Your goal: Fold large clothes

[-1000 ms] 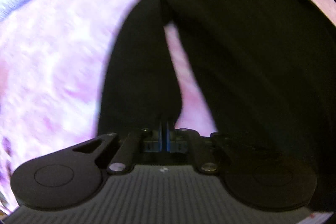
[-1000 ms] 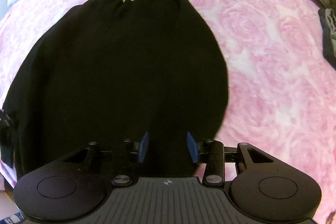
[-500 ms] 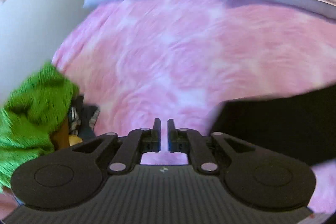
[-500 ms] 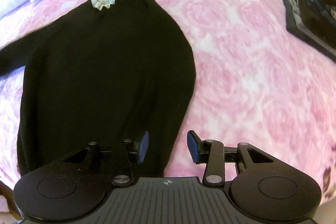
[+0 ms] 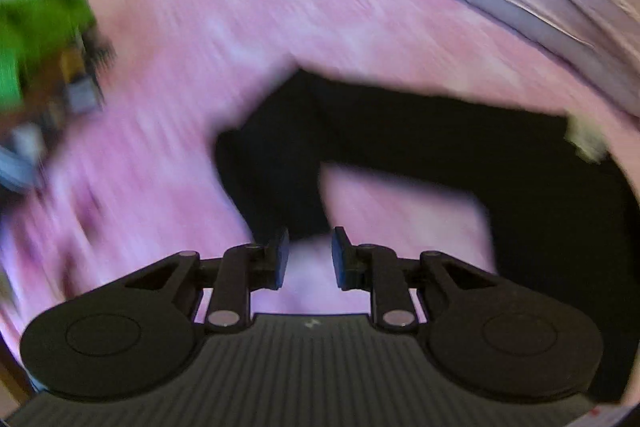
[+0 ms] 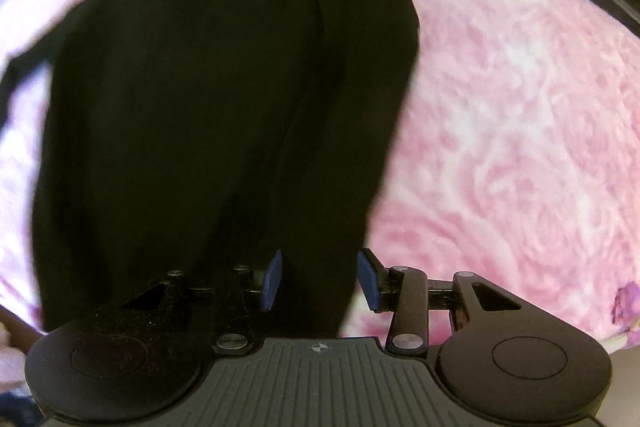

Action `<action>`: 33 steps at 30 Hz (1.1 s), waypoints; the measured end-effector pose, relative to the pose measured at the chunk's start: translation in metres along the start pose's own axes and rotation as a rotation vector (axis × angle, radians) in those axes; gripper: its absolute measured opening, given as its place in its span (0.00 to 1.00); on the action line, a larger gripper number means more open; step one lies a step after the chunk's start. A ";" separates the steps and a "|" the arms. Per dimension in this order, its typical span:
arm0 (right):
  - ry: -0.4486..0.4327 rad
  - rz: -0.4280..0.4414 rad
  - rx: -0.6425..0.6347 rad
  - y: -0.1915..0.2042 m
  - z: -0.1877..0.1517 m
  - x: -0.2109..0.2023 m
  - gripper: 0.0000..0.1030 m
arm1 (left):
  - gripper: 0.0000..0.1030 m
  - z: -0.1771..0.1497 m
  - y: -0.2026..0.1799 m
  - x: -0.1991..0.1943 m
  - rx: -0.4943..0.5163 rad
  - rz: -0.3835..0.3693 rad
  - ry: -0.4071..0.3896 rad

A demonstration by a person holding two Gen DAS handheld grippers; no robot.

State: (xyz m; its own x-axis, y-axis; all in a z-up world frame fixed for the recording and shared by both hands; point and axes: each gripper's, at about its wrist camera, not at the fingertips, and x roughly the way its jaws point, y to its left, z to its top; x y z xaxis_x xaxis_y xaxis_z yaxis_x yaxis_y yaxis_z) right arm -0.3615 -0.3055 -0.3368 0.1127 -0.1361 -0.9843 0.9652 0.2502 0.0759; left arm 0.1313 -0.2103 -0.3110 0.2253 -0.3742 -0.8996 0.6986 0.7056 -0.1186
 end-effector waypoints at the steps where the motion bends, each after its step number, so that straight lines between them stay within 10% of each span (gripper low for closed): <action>1: -0.009 0.033 0.020 -0.007 -0.003 0.005 0.37 | 0.18 -0.020 -0.010 -0.006 -0.033 -0.028 0.022; 3: -0.027 0.114 0.062 -0.025 -0.004 0.004 0.01 | 0.18 -0.049 -0.029 -0.015 -0.066 -0.062 0.058; 6: -0.089 0.130 -0.005 -0.054 0.005 -0.027 0.00 | 0.18 -0.086 -0.061 -0.031 -0.057 -0.080 0.063; 15: -0.396 -0.322 -0.250 -0.225 0.116 -0.109 0.00 | 0.18 -0.140 -0.127 -0.063 -0.046 -0.086 -0.019; 23: -0.257 -0.409 -0.193 -0.265 0.198 -0.022 0.08 | 0.23 -0.169 -0.129 -0.073 0.007 0.030 -0.020; 27: -0.331 -0.271 -0.017 -0.264 0.158 -0.032 0.39 | 0.26 -0.181 -0.106 -0.077 0.002 0.031 0.031; 33: -0.190 0.120 0.186 -0.213 0.062 -0.033 0.42 | 0.34 -0.207 -0.098 -0.055 -0.033 -0.117 0.142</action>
State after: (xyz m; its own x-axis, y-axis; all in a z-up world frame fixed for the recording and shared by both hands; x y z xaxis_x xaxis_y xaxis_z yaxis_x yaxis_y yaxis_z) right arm -0.5564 -0.4134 -0.3107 0.2542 -0.2976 -0.9202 0.9670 0.0977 0.2355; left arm -0.0897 -0.1344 -0.3367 0.0442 -0.3675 -0.9290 0.6915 0.6824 -0.2371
